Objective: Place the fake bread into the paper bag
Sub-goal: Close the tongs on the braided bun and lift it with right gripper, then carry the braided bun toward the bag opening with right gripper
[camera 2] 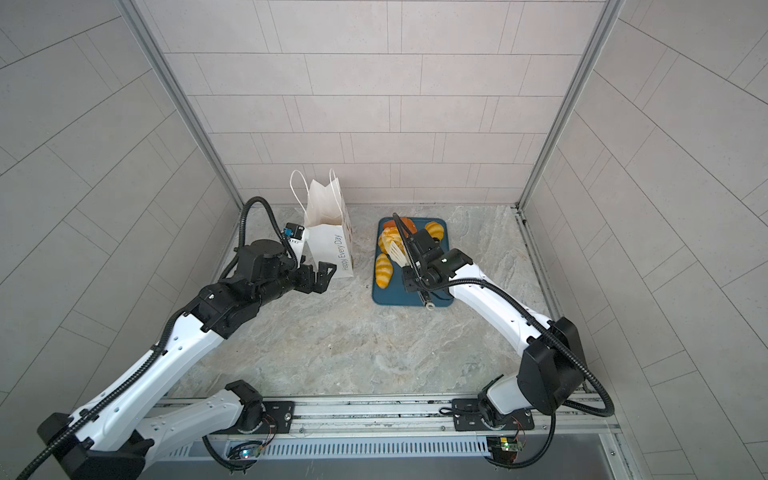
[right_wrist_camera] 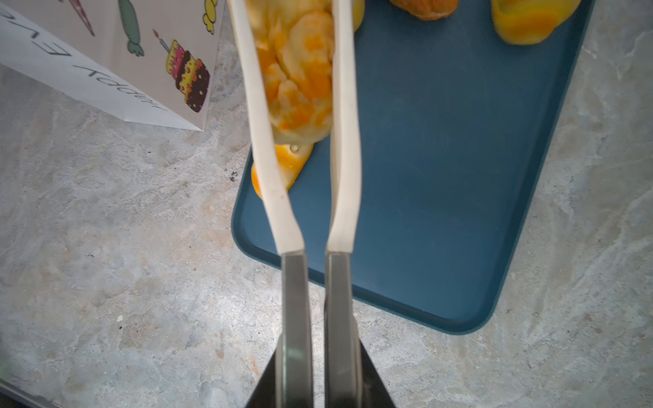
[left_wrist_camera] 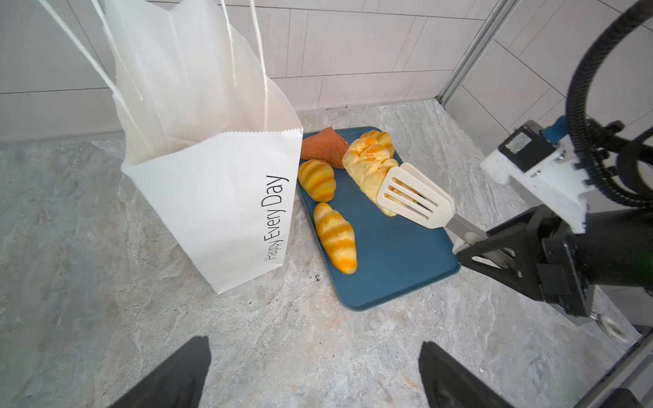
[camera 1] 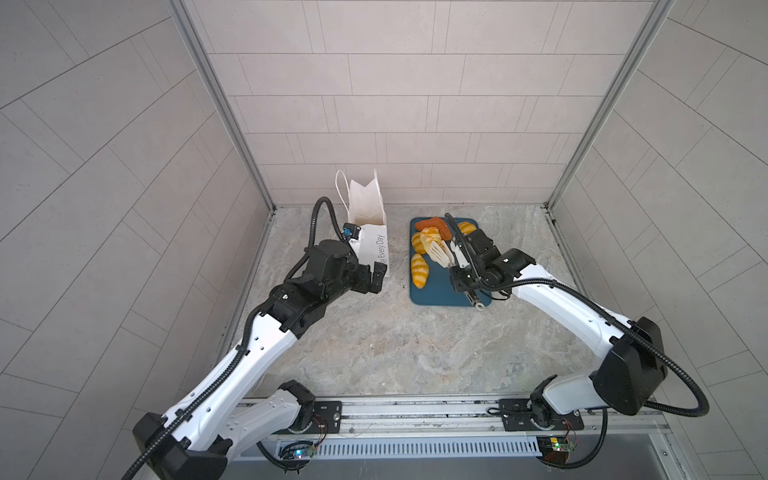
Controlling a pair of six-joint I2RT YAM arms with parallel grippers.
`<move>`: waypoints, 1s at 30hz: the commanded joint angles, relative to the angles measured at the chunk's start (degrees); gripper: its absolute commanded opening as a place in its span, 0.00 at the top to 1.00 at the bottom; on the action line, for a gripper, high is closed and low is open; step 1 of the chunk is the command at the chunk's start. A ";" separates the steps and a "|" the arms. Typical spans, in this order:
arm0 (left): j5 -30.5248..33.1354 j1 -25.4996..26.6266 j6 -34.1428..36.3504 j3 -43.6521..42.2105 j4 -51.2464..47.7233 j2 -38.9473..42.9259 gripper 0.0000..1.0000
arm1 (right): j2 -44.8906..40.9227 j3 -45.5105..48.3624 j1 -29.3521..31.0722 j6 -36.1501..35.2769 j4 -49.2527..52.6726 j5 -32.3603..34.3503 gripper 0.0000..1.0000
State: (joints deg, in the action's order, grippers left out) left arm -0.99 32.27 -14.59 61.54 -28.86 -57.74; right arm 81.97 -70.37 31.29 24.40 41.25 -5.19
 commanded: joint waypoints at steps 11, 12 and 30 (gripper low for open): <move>2.75 -5.78 -1.85 2.63 -3.79 4.51 0.00 | -5.66 -3.68 5.50 0.56 -4.00 -1.86 0.73; 2.17 -6.18 -1.85 2.63 -3.83 4.73 0.00 | -5.76 -3.96 5.94 0.69 -4.14 -1.91 0.73; -3.34 -12.31 -1.41 3.87 -4.88 6.21 0.00 | -9.25 -7.84 13.74 0.22 -4.96 -0.61 0.72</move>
State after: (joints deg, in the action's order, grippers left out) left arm -3.44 20.29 -16.08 63.53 -33.41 -51.64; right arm 74.46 -75.94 44.40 25.04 38.72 -7.09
